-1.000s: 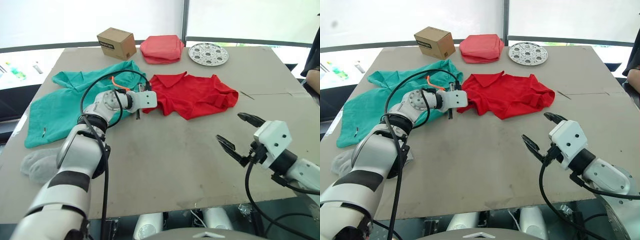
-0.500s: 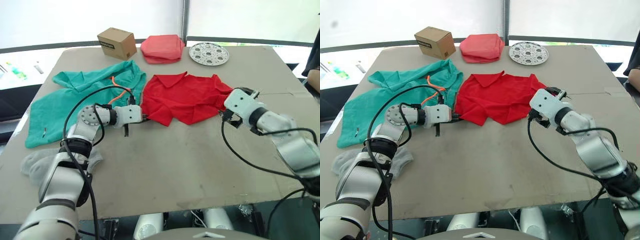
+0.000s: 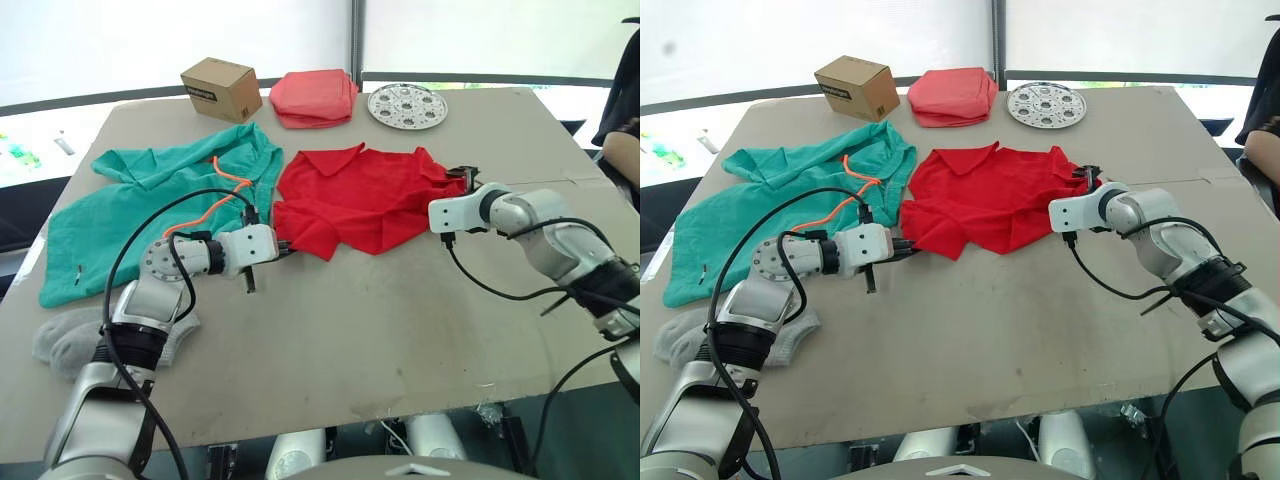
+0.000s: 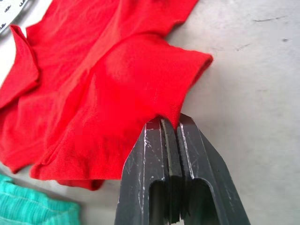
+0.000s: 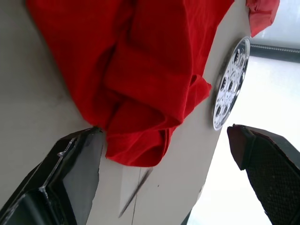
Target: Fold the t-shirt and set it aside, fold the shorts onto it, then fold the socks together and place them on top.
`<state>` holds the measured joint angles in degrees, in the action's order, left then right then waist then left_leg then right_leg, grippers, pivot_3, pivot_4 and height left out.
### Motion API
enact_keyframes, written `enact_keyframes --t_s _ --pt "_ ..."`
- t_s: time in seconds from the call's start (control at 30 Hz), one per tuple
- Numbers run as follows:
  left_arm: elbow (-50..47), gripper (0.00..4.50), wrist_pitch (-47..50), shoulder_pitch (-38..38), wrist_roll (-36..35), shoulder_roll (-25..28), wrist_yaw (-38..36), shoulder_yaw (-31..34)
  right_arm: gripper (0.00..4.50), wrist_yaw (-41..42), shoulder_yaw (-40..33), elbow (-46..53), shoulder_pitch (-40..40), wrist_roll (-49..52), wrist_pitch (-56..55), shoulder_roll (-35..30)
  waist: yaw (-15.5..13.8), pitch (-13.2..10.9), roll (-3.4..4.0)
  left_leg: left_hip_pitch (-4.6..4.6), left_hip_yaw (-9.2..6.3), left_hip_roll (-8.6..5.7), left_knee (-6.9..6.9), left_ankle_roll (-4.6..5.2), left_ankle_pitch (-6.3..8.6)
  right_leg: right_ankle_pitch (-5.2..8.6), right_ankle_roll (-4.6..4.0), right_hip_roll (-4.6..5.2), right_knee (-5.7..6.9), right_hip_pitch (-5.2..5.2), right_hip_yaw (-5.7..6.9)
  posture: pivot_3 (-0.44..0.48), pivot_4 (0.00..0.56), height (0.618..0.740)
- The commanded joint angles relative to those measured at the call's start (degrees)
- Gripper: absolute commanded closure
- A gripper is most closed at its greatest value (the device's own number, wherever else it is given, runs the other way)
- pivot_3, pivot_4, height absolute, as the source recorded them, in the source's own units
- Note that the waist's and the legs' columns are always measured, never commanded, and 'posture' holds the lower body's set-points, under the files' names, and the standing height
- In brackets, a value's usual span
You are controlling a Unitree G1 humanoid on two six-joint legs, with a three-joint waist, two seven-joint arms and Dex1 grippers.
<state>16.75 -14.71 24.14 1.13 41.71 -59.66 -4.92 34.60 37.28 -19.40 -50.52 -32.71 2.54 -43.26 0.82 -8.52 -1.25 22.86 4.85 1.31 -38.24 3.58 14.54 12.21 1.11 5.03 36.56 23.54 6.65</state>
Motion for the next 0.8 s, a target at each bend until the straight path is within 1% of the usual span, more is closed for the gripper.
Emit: enact_keyframes --t_s 0.03,0.2,0.3,0.37,0.53,0.67,0.77,0.8 --pt "-4.64 4.49 1.56 -1.72 -1.39 1.21 1.83 2.24 0.00 -1.36 -2.25 -4.14 -2.89 -1.83 -4.89 1.58 -0.07 -0.01 0.03 0.00 -0.02 0.00 0.01 -0.01 0.00 0.00 0.00 0.00 0.00 0.00 -0.03 0.000 0.150 0.736" --pt "-8.62 4.49 4.29 -3.87 -1.77 1.85 3.11 3.08 0.00 -1.70 -5.04 -4.04 -2.76 -0.70 -7.47 3.97 -0.08 -0.04 0.07 0.01 -0.02 0.00 0.03 -0.02 0.00 0.00 -0.01 0.05 0.00 0.00 -0.13 0.000 0.150 0.736" --pt "-10.31 4.49 5.65 -4.69 -1.91 2.11 3.50 3.42 0.00 0.09 -7.60 -1.30 -1.48 1.19 -7.59 4.17 -0.14 -0.03 0.08 0.00 -0.02 0.00 0.02 -0.02 0.00 0.00 -0.01 0.07 0.00 -0.01 -0.15 0.000 0.150 0.736" --pt "-10.76 4.49 6.27 -4.82 -1.89 2.10 3.75 3.43 0.00 -0.76 -8.25 -1.13 -0.65 0.82 -9.31 4.10 -0.15 -0.03 0.08 0.00 -0.02 0.00 0.02 -0.02 0.00 0.00 -0.01 0.09 0.00 -0.01 -0.16 0.000 0.150 0.736" --pt "-10.88 4.49 7.04 -4.38 -1.65 1.70 4.24 2.90 0.00 -3.71 -8.52 -4.02 -0.08 -1.36 -12.83 4.80 -0.07 -0.03 0.09 -0.01 0.00 -0.01 0.02 -0.02 0.00 0.00 -0.01 0.09 -0.01 -0.01 -0.16 0.000 0.150 0.736" --pt "-10.16 4.49 6.71 -4.04 -1.72 1.60 4.19 2.75 0.00 -4.88 -7.42 -8.46 -0.87 -3.77 -15.94 4.92 -0.06 -0.03 0.09 -0.04 0.06 0.00 0.03 -0.03 0.00 0.00 -0.01 0.07 0.00 -0.01 -0.21 0.000 0.150 0.736" --pt "-9.76 4.49 6.45 -3.74 -1.61 1.66 4.07 2.66 0.00 -3.55 -7.74 -10.33 -1.28 -3.77 -16.55 5.73 -0.02 -0.03 0.09 -0.04 0.08 0.00 0.04 -0.03 0.00 0.00 -0.01 0.07 -0.01 -0.01 -0.23 0.000 0.150 0.736" --pt "-10.22 4.49 6.87 -3.61 -1.65 1.68 4.05 2.65 0.00 -1.66 -8.50 -9.53 -0.78 -2.41 -15.65 6.03 -0.02 -0.04 0.10 -0.04 0.09 0.00 0.04 -0.03 0.00 0.00 -0.01 0.07 -0.01 -0.01 -0.23 0.000 0.150 0.736"
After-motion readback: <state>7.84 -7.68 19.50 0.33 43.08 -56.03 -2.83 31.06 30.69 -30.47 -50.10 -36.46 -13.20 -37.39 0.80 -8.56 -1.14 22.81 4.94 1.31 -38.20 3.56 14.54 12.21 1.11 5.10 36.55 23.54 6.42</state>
